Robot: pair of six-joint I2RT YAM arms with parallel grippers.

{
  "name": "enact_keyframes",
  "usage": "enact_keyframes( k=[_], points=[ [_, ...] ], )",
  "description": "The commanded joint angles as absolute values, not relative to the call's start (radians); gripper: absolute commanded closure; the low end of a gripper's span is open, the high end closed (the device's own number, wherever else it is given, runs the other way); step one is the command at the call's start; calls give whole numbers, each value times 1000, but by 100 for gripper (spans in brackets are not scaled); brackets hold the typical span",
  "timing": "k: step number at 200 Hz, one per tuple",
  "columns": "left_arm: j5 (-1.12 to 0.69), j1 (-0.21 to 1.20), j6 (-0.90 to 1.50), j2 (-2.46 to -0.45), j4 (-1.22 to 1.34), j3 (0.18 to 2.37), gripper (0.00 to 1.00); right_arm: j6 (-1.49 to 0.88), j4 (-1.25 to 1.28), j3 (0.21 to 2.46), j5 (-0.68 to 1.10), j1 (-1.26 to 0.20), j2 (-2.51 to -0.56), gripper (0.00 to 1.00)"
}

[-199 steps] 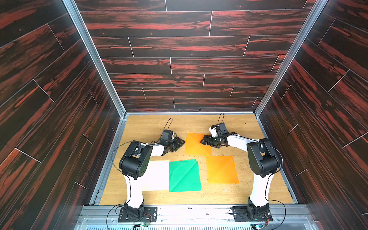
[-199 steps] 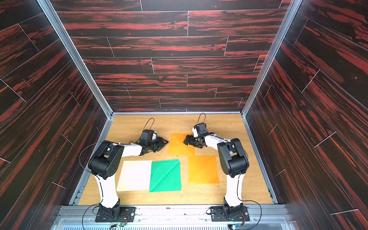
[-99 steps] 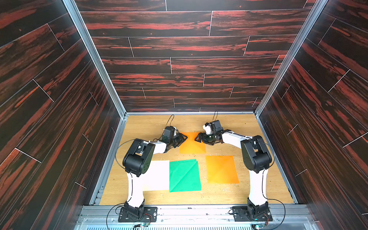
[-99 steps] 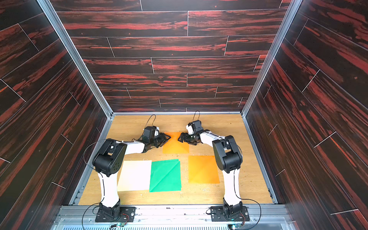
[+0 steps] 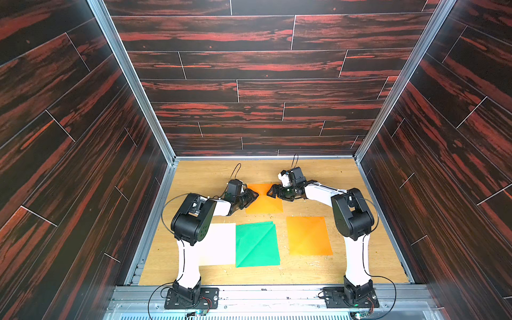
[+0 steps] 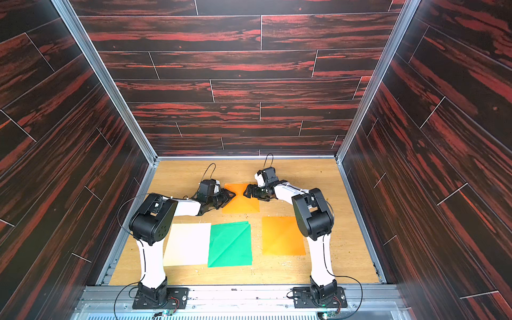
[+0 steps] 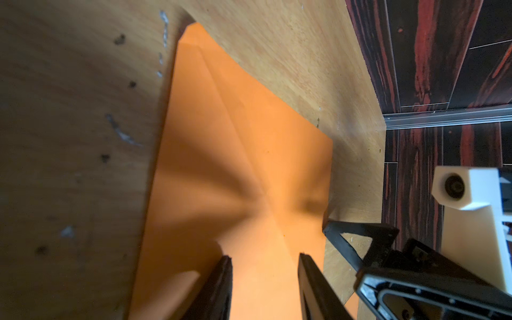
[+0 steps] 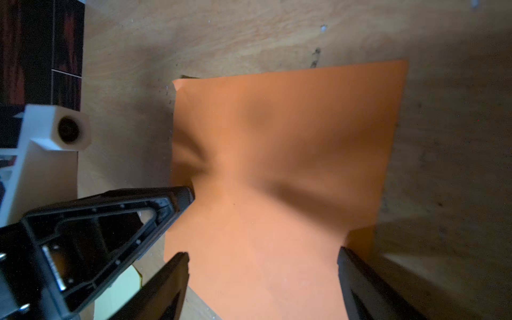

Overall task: Sort the scattered colored papers by color
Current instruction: Pick up the colored paper from the center of the board.

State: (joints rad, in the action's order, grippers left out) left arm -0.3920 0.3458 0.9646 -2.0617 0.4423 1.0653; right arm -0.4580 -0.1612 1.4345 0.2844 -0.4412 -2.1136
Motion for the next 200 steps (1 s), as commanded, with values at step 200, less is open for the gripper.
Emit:
enact_keyframes(
  k=[200],
  points=[
    [-416, 334, 997, -2098, 446, 1048, 57, -541, -179, 1435, 427, -463, -2240, 12]
  ],
)
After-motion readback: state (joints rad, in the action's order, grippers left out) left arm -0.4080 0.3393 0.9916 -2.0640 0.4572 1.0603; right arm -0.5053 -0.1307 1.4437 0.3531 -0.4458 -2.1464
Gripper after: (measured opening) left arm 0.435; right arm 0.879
